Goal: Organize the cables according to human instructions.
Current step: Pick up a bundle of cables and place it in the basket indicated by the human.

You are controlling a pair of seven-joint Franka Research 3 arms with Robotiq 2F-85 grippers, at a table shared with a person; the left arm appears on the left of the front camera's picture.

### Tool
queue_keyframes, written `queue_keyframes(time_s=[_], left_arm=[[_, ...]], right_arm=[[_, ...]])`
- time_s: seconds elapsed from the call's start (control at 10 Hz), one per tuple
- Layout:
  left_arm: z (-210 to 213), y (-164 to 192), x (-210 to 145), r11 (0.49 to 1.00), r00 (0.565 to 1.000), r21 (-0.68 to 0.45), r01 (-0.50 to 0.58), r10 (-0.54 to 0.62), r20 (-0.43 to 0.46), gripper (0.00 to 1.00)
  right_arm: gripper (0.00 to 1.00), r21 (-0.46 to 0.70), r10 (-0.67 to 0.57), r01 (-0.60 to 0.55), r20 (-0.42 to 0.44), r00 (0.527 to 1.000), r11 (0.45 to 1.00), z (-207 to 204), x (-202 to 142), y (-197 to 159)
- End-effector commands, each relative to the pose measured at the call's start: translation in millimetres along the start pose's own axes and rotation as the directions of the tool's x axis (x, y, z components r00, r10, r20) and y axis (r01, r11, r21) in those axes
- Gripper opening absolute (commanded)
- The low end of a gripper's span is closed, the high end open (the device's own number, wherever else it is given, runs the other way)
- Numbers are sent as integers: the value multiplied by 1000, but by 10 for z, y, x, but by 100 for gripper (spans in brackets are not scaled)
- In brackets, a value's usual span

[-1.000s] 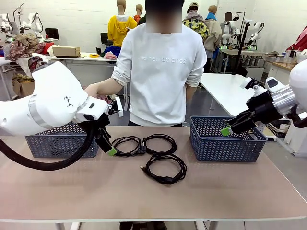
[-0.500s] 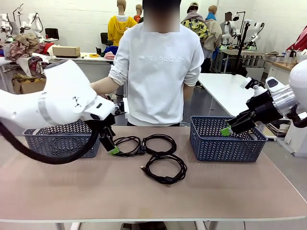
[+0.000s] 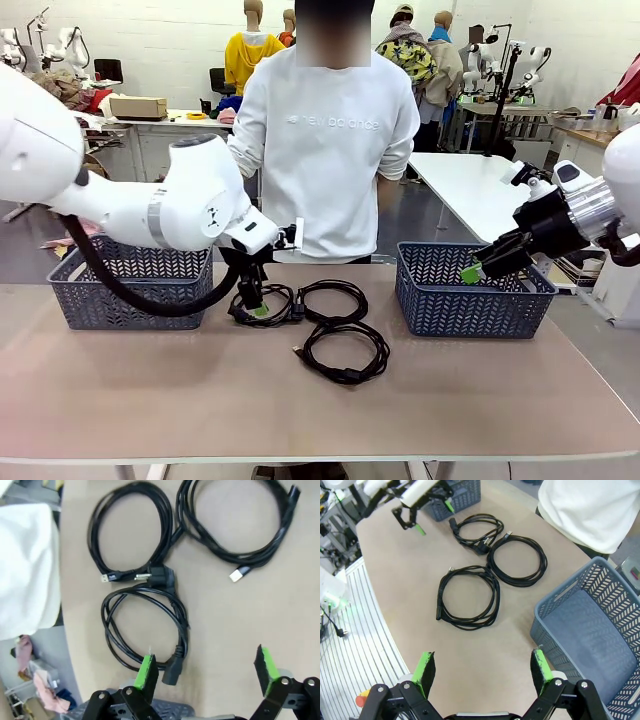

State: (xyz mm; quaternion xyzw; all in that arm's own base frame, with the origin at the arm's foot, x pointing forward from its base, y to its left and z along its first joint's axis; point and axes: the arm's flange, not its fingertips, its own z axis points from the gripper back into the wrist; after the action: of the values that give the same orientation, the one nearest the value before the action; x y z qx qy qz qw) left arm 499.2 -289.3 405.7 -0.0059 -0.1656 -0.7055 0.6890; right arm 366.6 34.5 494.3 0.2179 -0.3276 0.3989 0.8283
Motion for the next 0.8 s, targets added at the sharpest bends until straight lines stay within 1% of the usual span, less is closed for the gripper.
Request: queue_keyframes(time_s=[0.0,0.1,0.2,0.4,0.5,0.6,0.7], left_arm=[[-116,206,113,999,998,-34,9,-11,-63,100],[-223,266,140,999,995,-45,15,-20,-94,100],[-290,312,138,999,994,-51,12,-17,-106,100],[-343,349,120,998,994,-61,7,-14,-104,100],[-278,313,106,998,995,-60,-3,-3,-97,100],[-386,316,107,998,995,-58,17,-23,-93,100],[-386,316,107,998,995,-58,17,-23,-93,100]], right_arm=[[100,15,15,-16,27,1000,1000,-18,-3,-35],[100,15,15,-16,27,1000,1000,-18,-3,-35],[100,15,15,-16,27,1000,1000,-18,-3,-35],[100,15,15,-16,27,1000,1000,-18,-3,-35],[100,15,15,-16,27,1000,1000,-18,-3,-35],[100,15,15,-16,27,1000,1000,-18,-3,-35],[100,15,15,-16,27,1000,1000,-18,-3,-35]])
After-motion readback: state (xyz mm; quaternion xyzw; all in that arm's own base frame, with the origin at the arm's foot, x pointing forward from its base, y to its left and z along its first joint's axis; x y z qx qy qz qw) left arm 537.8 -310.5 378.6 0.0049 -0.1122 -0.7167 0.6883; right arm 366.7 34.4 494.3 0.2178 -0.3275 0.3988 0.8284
